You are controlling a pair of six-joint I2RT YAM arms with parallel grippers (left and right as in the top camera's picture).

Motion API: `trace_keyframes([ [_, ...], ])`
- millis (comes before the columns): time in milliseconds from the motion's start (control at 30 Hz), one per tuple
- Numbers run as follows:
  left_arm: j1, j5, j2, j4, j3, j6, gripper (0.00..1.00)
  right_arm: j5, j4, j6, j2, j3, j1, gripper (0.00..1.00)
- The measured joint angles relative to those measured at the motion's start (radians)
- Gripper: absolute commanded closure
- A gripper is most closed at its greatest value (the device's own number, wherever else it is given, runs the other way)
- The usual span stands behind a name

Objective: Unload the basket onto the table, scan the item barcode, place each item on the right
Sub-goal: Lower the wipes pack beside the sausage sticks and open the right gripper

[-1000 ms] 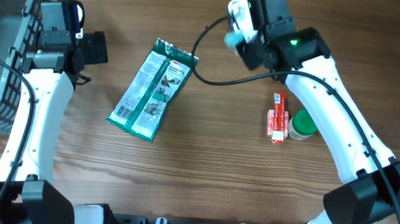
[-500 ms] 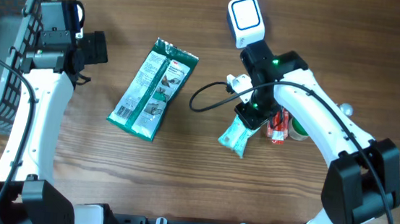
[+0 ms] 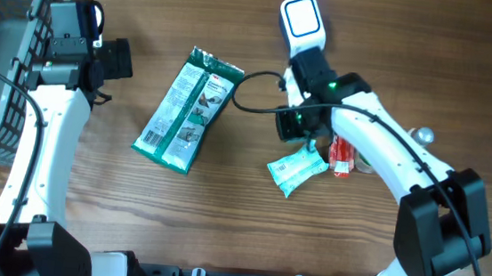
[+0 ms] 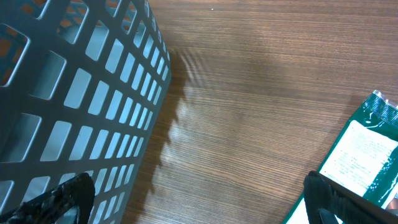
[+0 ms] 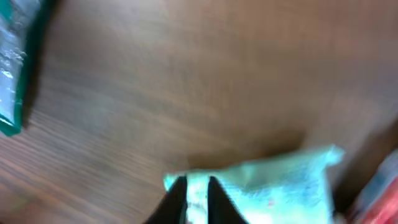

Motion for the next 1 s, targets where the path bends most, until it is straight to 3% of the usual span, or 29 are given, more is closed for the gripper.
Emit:
trace_keyframes([
  [167, 0.0, 0.0, 0.0, 0.0, 0.0, 0.0, 0.0, 0.061, -0.306, 0.113, 0.0, -0.044, 0.021, 0.96],
  [233, 0.0, 0.0, 0.0, 0.0, 0.0, 0.0, 0.0, 0.085, -0.352, 0.128, 0.0, -0.047, 0.02, 0.96],
  [733, 0.0, 0.0, 0.0, 0.0, 0.0, 0.0, 0.0, 0.199, -0.173, 0.21, 0.0, -0.163, 0.02, 0.96],
  [1000, 0.0, 0.0, 0.0, 0.0, 0.0, 0.0, 0.0, 0.379, 0.074, 0.202, 0.0, -0.179, 0.02, 0.96],
])
